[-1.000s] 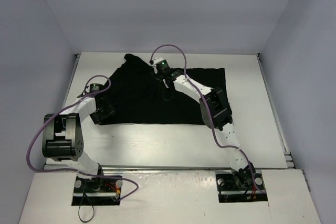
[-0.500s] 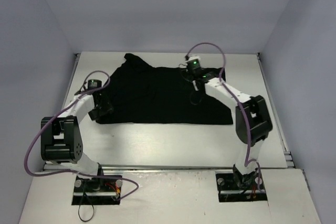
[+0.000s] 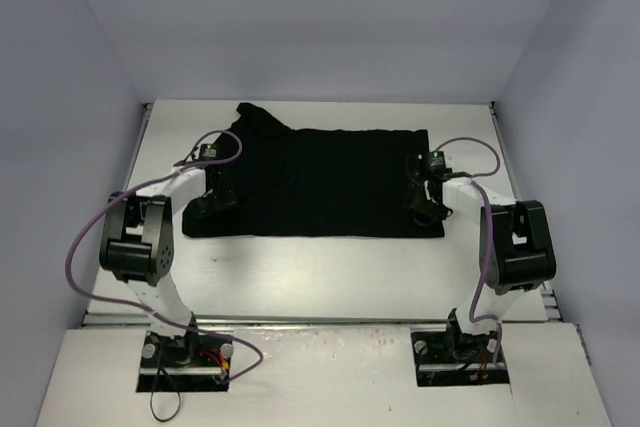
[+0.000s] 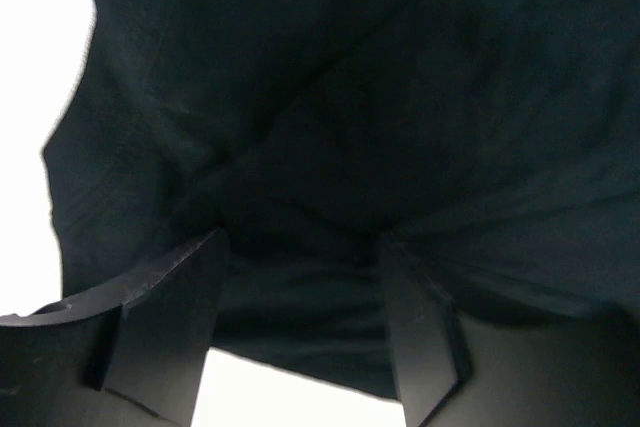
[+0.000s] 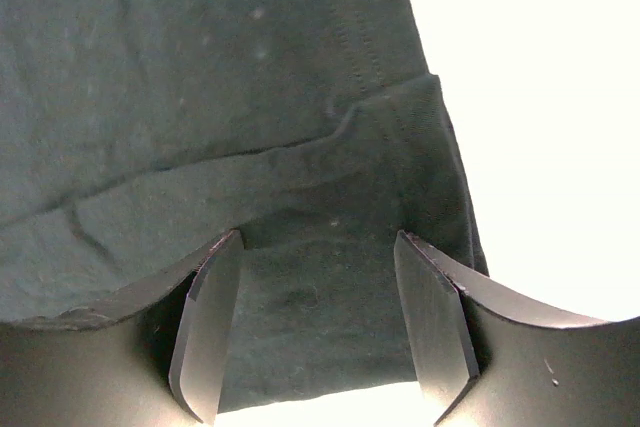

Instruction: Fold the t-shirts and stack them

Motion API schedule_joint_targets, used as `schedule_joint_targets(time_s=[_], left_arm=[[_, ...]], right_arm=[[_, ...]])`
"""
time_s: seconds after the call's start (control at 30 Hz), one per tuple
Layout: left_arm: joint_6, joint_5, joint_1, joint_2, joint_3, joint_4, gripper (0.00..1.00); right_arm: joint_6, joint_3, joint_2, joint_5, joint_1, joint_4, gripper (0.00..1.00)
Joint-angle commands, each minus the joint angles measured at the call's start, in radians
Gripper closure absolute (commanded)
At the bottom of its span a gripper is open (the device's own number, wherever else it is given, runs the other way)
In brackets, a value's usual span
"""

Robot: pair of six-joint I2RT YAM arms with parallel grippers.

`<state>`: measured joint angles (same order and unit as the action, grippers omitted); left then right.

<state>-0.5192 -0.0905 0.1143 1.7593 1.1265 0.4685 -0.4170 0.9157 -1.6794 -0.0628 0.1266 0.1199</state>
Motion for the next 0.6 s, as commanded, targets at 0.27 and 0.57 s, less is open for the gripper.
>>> schedule_joint_targets(time_s=[0.27, 0.57], left_arm=[[-0.038, -0.037, -0.073, -0.070, -0.150, 0.101, 0.42], [-0.013, -0.032, -0.068, -0.286, -0.112, 0.185, 0.37]], right_arm=[[-0.080, -0.132, 0.118, -0.070, -0.196, 0.127, 0.41], [-0.064, -0.008, 0.247, -0.119, -0.134, 0.225, 0.38]])
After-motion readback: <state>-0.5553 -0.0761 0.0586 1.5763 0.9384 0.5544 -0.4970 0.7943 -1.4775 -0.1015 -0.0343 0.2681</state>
